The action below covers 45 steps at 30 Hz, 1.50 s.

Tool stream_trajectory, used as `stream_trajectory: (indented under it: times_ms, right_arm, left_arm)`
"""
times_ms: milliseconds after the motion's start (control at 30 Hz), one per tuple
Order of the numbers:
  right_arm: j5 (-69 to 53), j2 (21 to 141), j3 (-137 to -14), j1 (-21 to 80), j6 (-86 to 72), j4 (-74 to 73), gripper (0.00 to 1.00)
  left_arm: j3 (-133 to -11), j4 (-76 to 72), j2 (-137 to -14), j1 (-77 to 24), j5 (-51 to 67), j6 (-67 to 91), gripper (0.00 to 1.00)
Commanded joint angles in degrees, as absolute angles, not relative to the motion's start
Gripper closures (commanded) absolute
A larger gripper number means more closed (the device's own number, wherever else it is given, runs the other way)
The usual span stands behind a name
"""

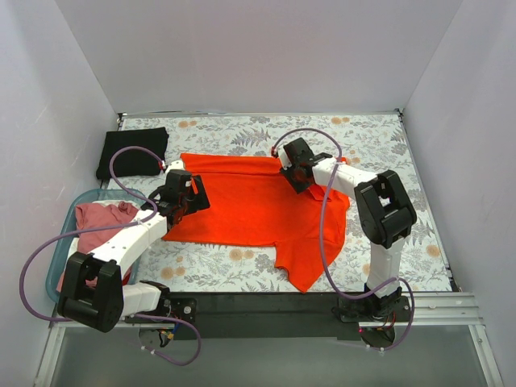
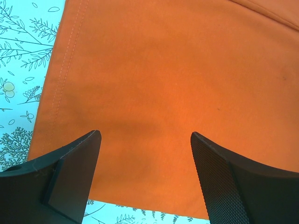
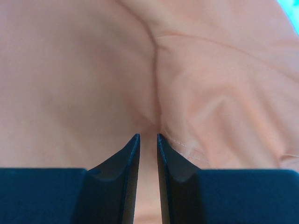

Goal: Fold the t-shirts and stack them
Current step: Fold the tshirt

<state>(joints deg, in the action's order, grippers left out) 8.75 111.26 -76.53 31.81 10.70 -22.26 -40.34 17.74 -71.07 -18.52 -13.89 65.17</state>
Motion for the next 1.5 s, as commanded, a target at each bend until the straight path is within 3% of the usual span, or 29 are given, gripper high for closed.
stream_trajectory:
  times_ms: [0,700,1000,1467]
  right_arm:
    - [11.34,111.09,-80.07,30.59,11.16,-20.48,0.72]
    - [8.26,115.75,-80.51,29.00,10.90,-19.42,0.73]
    - [7.47,113.30,-80.24,29.00,10.72,-19.60,0.97]
    - [6.50,110.04,-83.85,28.92,8.61,-26.01,0.94]
  left_arm:
    - [-41.48,17.31,-71.19,-18.72,-13.71,64.51,0.24]
    - [-41.57,17.31,-71.54,-18.72,-13.36,64.34,0.24]
    - [-41.49,17.40,-71.63,-18.72,-13.27,64.34,0.24]
    - [-41.57,17.31,-72.07,-18.72,-12.92,64.25,0.24]
